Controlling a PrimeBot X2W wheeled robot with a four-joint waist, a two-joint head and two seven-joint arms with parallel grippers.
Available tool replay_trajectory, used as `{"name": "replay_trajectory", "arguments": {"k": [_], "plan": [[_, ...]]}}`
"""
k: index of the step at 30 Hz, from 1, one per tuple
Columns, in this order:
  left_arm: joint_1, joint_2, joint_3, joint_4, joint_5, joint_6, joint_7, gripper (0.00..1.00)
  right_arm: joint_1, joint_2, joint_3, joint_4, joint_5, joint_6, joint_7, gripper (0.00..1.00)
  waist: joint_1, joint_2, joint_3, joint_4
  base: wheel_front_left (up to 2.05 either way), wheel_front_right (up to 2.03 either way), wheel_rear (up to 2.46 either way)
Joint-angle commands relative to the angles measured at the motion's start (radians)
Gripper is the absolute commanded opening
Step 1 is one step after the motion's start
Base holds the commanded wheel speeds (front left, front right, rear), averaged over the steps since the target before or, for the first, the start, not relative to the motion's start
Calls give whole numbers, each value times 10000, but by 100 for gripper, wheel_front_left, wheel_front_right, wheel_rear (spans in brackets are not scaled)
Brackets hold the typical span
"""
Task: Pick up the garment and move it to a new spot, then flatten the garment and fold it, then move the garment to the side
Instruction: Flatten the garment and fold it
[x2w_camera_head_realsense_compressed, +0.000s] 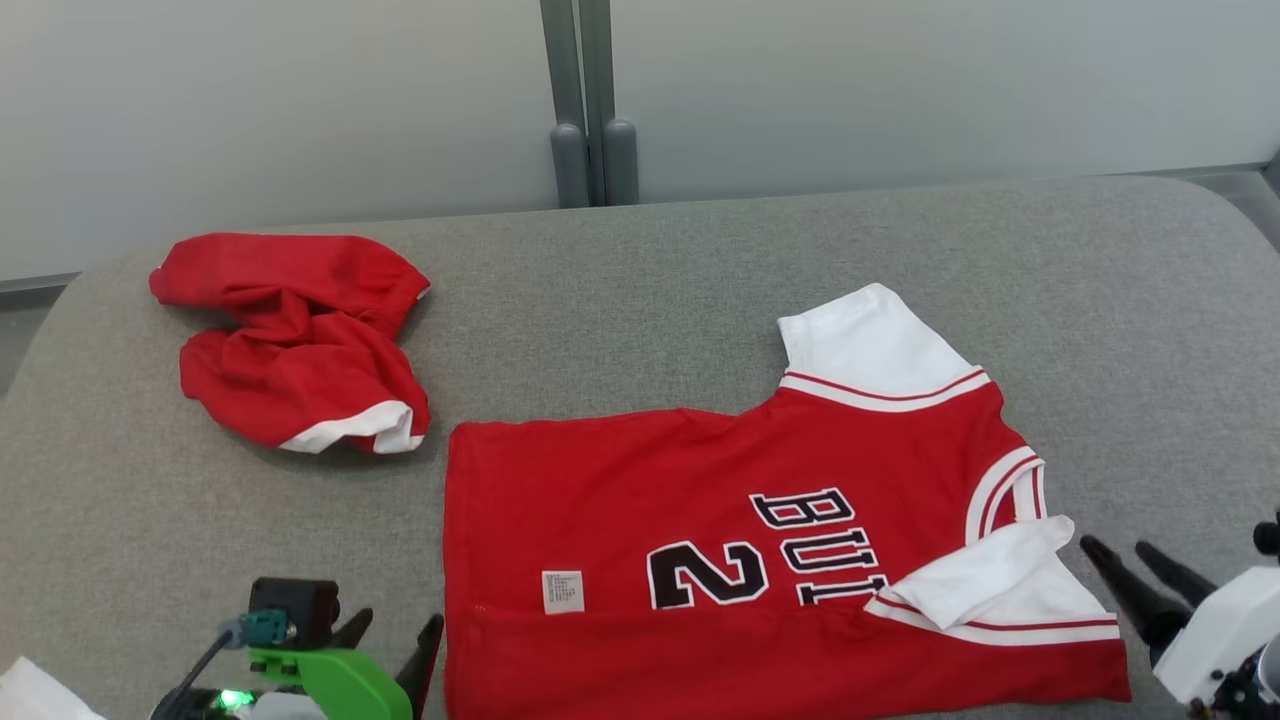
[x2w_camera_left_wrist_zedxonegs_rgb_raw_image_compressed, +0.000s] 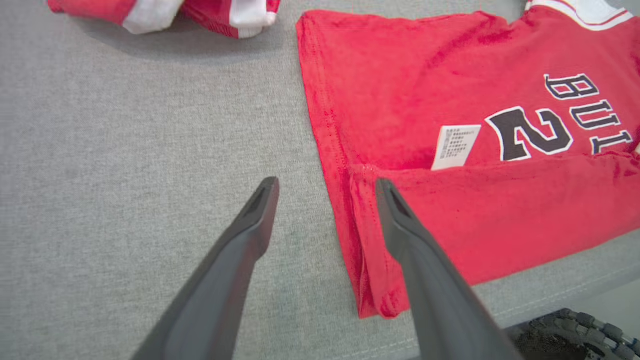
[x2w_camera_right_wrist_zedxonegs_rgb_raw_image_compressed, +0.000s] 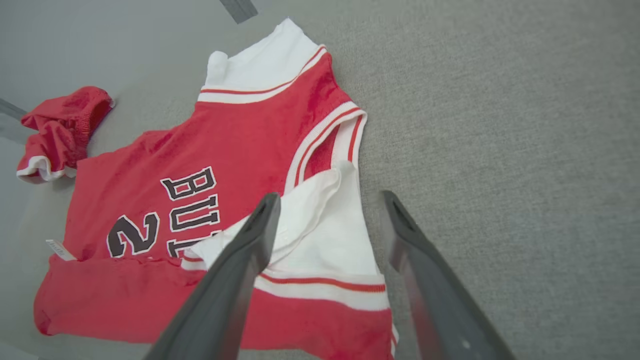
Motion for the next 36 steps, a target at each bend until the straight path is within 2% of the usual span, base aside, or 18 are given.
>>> {"name": "replay_trajectory", "arguments": {"k": [1, 7, 13, 16, 21, 28, 36], "plan": [[-311, -67, 84, 20, 181, 76, -147, 100, -379, 56, -202, -98, -296, -4, -208, 100, 0, 0, 196, -18, 0, 0, 0], [-1842, -684, 61, 676, 790, -127, -257, 100, -2176, 496, -485, 21, -1105, -4, -281, 100, 0, 0, 1218, 120, 0, 0, 0], [-3815, -1691, -149, 2122, 1089, -817, -42, 100, -4563, 547, -206, 758, -1628, -4, -80, 100, 0, 0, 2540, 465, 0, 0, 0], [-4780, -2197, -260, 3129, 1167, -1292, 122, 100, -6031, 486, 270, 1451, -1773, -5, 37, 100, 0, 0, 3269, 588, 0, 0, 0], [-5641, -2638, -358, 4104, 1203, -1742, 218, 100, -7626, 426, 1113, 2427, -1742, -5, 312, 100, 0, 0, 3910, 765, 0, 0, 0], [-6298, -3031, -488, 4774, 1251, -1922, 411, 100, -9121, 312, 2377, 3752, -1400, -4, 948, 100, 0, 0, 4364, 1087, 0, 0, 0], [-6418, -3163, -650, 4680, 1157, -1948, 791, 100, -9962, 115, 3472, 4695, -843, -5, 1362, 100, 0, 0, 4451, 1365, 0, 0, 0]]}}
